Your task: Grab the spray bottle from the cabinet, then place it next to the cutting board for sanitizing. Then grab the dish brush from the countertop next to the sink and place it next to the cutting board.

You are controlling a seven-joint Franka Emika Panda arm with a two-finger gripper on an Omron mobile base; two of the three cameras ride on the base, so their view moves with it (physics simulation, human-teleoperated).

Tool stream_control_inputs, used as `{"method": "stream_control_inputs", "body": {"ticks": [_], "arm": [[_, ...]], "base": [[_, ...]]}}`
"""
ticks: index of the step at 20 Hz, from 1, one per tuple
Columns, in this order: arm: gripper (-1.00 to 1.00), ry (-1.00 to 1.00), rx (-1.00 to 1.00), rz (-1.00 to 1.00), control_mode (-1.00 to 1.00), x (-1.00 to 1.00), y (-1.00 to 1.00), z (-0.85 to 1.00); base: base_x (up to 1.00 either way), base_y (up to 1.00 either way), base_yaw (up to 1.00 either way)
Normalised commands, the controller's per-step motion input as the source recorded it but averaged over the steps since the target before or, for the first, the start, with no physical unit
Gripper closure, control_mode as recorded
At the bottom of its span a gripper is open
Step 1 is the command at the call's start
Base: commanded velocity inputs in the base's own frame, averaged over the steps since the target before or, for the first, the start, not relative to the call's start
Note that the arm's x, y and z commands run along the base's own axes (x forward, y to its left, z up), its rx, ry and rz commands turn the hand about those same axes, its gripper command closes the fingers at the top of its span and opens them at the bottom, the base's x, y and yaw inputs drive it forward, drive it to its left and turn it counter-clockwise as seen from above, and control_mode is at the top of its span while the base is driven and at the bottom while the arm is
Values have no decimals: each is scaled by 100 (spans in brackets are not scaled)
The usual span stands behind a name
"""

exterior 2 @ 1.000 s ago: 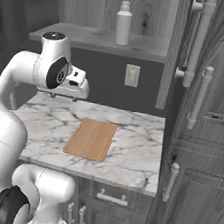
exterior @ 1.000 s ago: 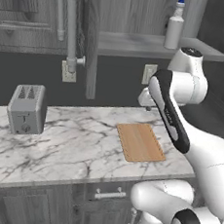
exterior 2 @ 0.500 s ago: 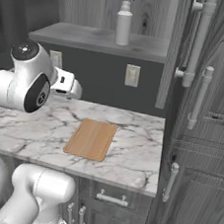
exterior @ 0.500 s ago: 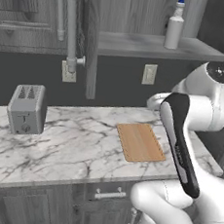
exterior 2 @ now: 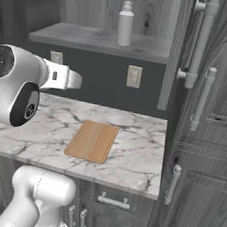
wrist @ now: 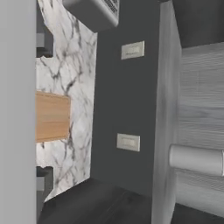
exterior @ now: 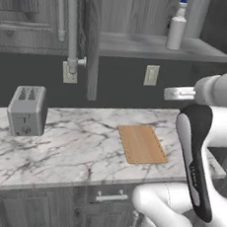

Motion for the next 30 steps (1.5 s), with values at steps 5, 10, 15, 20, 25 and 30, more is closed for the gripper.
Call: {"method": "stream_control_inputs", "body": {"ticks": [5, 10, 15, 20, 25, 30], "arm": [[-100, -32, 0, 0, -100, -36, -21, 62], [-100, -33, 0, 0, -100, -33, -8, 62], [-100, -26, 0, -1, -100, -14, -3, 63], [-100, 1, 0, -1, -100, 0, -13, 49], [-100, 1, 1, 0, -100, 11, -28, 29], [-100, 0, 0, 0, -100, 27, -12, 16]], "base": [[0, 0, 0], [0, 0, 0], [0, 0, 0], [0, 0, 0], [0, 0, 0], [0, 0, 0]]}}
